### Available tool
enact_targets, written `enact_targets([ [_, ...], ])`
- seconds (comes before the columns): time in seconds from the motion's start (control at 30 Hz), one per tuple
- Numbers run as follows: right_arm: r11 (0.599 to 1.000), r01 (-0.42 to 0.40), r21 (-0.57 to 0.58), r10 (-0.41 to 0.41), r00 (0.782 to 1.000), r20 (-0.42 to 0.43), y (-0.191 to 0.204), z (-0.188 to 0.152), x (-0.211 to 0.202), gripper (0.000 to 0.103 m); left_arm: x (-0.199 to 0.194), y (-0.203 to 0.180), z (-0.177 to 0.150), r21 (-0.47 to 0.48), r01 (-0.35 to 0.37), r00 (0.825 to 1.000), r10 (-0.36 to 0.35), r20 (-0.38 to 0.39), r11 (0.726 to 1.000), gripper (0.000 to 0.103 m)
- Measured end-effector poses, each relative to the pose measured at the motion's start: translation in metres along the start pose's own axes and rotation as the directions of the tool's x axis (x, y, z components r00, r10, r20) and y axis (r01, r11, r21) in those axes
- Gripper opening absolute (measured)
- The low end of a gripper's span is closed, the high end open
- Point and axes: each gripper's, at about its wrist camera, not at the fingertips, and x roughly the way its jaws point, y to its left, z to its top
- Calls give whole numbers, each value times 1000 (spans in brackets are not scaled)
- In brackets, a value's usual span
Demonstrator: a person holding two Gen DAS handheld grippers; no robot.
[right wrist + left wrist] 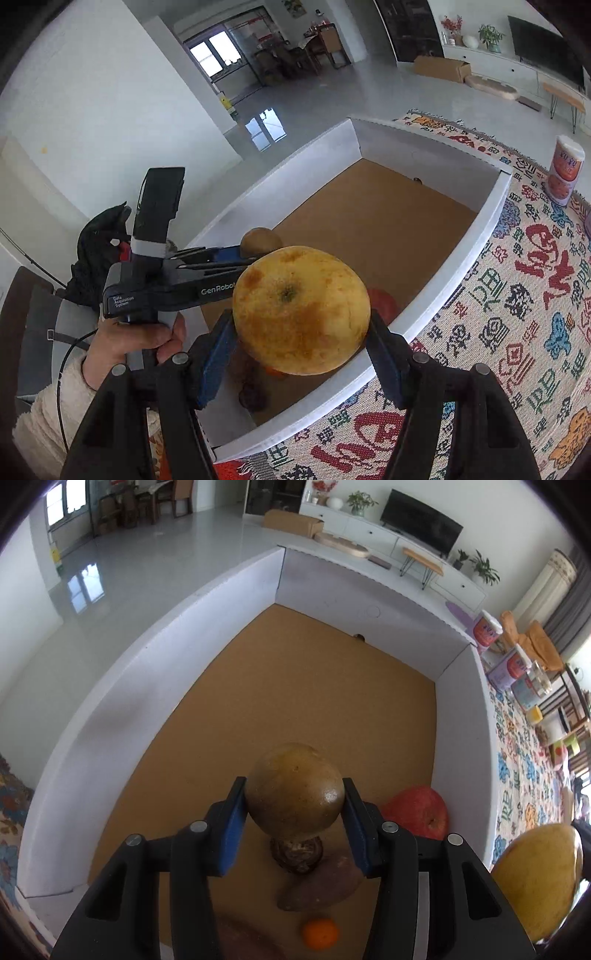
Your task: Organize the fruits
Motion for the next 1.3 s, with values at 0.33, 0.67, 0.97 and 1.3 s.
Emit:
enact_targets([
  [0.33,893,206,-401,-361,859,-363,62,-33,109,68,39,4,11,24,-60,997,61,-38,998,65],
  [0.67,937,265,-226,-312,927,-208,41,-8,15,96,-66,12,-19,60,-167,959,148,241,984,94],
  [0.97,952,306,11,-306,950,66,30,-39,-27,100,-134,4,-92,-30,-219,910,215,354,975,102],
  [1.3,938,345,-15,-341,932,119,62,-55,-18,100,-141,7,-126,-81,-321,898,331,291,943,102],
])
